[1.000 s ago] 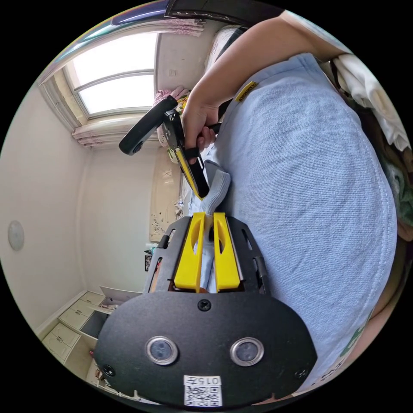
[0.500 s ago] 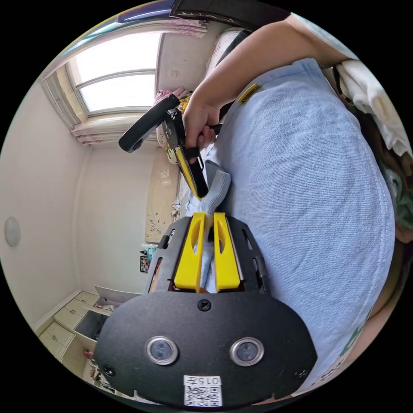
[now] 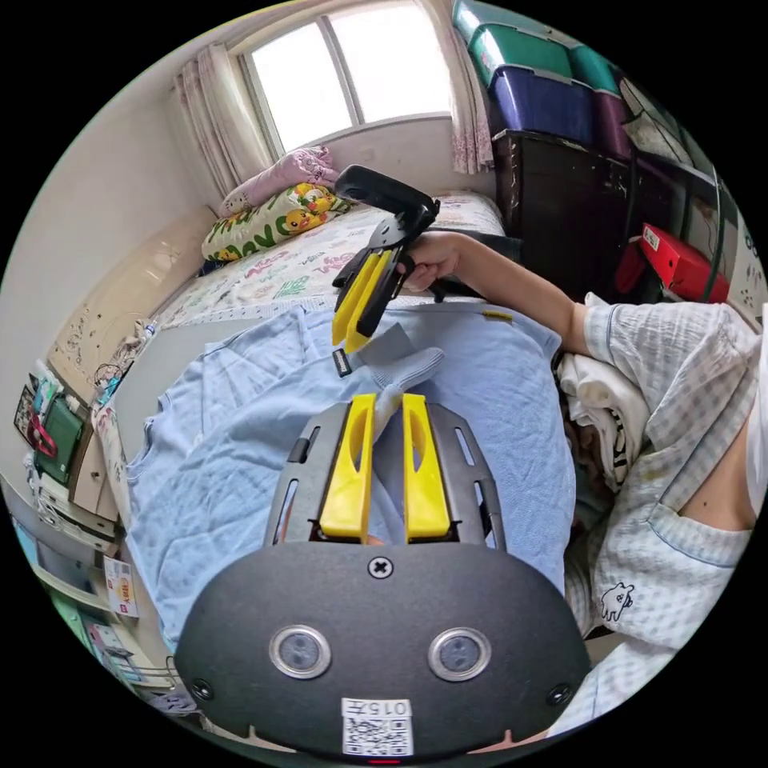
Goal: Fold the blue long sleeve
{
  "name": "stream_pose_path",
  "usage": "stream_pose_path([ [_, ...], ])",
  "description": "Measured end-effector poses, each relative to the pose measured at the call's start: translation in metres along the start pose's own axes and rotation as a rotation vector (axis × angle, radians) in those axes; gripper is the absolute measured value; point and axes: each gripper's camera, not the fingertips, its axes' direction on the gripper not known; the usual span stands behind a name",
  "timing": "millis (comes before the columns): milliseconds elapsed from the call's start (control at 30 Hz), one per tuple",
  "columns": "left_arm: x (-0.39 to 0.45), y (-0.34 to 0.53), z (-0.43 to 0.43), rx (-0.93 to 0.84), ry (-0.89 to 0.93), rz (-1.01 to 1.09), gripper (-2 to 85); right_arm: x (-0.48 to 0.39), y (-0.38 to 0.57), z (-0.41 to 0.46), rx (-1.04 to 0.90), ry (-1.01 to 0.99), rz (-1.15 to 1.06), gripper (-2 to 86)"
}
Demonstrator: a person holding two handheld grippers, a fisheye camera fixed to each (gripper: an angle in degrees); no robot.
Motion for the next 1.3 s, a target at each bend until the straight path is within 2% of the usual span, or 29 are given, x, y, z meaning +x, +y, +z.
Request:
stream_pose_path([
  [167,0.016,0.017,0.076,-0.12,-0.062,0.09,3.7,-0.004,-0.014,-0.005,0.016,0.023,0.006,3.8],
  [300,0.027,0.045,0.118,-0.094,-0.107,0.128,2.5,-0.006,-0.022,-0.013,0.018,0.095,0.009,0.1],
  [567,0.031,0.103,0.192,-0.073,-0.097,0.103,2.4,-0.025,-0.05,0.002,-0.063,0.198,-0.016,-0.3],
  [733,-0.012,0.153,0.192,-0.02,-0.026,-0.103,3.2,-0.024,-0.062,0.008,-0.079,0.239,0.006,0.6],
  [833,-0.058,0.213,0.174,-0.001,-0.152,-0.254,3.7,-0.026,-0.073,-0.007,-0.016,0.275,0.017,7.1],
  [933,-0.123,0.295,0.157,0.132,-0.246,-0.45,1.6,-0.027,-0.096,-0.025,0.12,0.34,0.029,8.4],
  [1000,-0.187,0.36,0.17,0.259,-0.14,-0.618,0.8,-0.019,-0.132,-0.026,0.211,0.415,0.051,8.5],
  [1067,-0.23,0.399,0.196,0.319,-0.111,-0.718,0.8,-0.004,-0.168,-0.016,0.232,0.464,0.084,8.8],
  [1133,-0.264,0.425,0.227,0.313,-0.145,-0.78,1.1,0.02,-0.207,0.002,0.208,0.486,0.122,10.1],
  [1200,-0.298,0.445,0.271,0.22,-0.198,-0.856,2.7,0.058,-0.257,0.031,0.15,0.49,0.183,11.3],
  [1300,-0.321,0.449,0.319,0.11,-0.255,-0.844,5.2,0.105,-0.306,0.065,0.079,0.449,0.273,12.2],
])
